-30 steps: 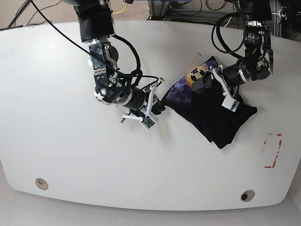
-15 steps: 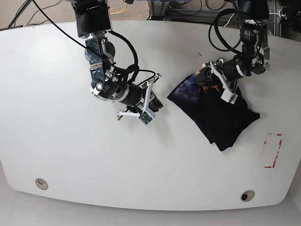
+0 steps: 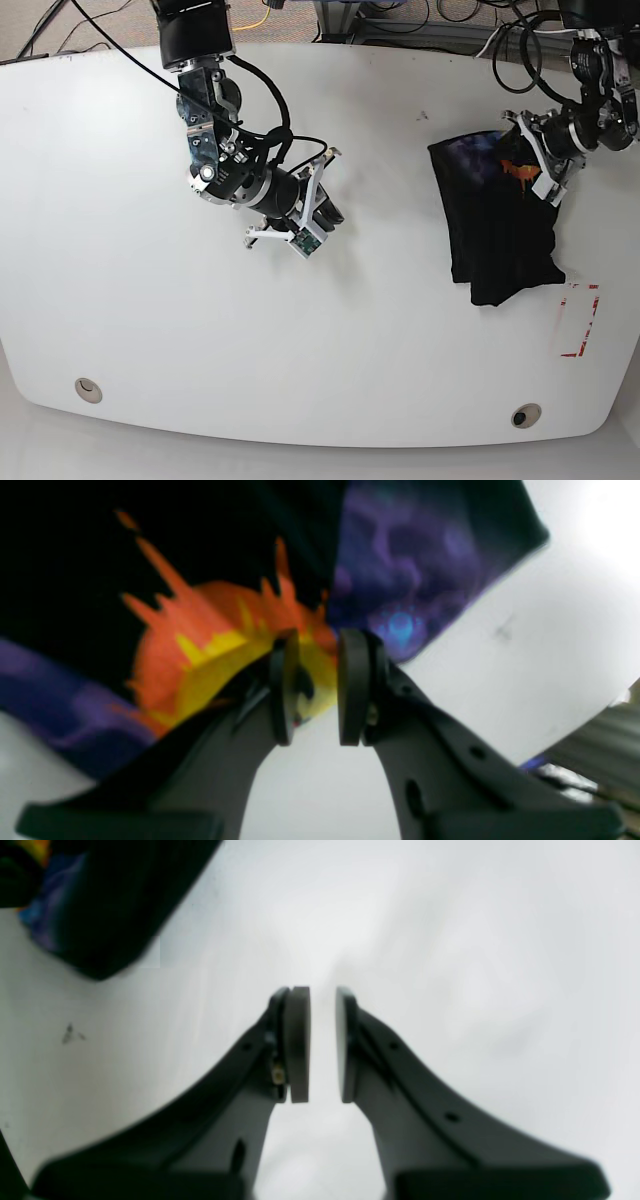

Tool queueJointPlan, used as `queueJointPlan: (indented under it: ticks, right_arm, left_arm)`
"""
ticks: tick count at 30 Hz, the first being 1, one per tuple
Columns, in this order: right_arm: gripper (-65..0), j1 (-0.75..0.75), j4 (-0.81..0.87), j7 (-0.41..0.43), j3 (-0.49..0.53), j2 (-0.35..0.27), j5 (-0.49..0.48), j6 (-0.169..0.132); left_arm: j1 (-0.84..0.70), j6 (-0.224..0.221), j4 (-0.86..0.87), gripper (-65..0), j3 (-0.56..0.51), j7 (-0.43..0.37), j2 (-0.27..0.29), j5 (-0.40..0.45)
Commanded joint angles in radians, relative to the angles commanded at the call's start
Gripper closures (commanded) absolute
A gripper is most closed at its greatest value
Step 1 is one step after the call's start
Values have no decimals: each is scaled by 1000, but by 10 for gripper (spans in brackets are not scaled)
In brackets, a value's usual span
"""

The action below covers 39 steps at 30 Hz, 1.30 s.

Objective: Layout the t-shirt on the table in an organized manner, then fold the t-shirt properly
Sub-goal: 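Regrasp the bundle with the left gripper and push it off the table edge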

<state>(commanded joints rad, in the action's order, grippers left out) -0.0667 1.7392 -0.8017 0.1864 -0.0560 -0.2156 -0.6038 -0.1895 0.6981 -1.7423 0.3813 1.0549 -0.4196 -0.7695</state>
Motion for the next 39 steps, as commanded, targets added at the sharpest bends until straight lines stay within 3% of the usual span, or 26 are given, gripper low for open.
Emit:
queueJointPlan:
  ticks: [5, 10, 19, 24, 31, 35, 39]
  right_arm:
    - [-87, 0, -3, 0, 0, 2, 0, 0]
    - [-87, 0, -2, 0, 0, 0, 0, -2]
    - [-87, 2, 0, 0, 0, 0, 0, -2]
    - [-87, 8, 0, 0, 0, 0, 0, -2]
    - [-87, 9, 2, 0, 0, 0, 0, -3]
    - [-87, 9, 14, 0, -2, 0, 0, -3]
    - [-87, 9, 23, 0, -2, 3, 0, -3]
  left_arm:
    - [152, 0, -41, -125, 37, -3, 54, 37]
    - [351, 0, 120, -126, 31, -15, 157, 227]
    - [540, 0, 440, -126, -94, -239, 252, 450]
    - [591, -22, 608, -126, -126, -301, 270, 486]
    - [597, -101, 861, -126, -183, -451, 264, 489]
    - [598, -101, 908, -126, -207, -477, 262, 486]
    - [597, -87, 845, -126, -207, -466, 262, 482]
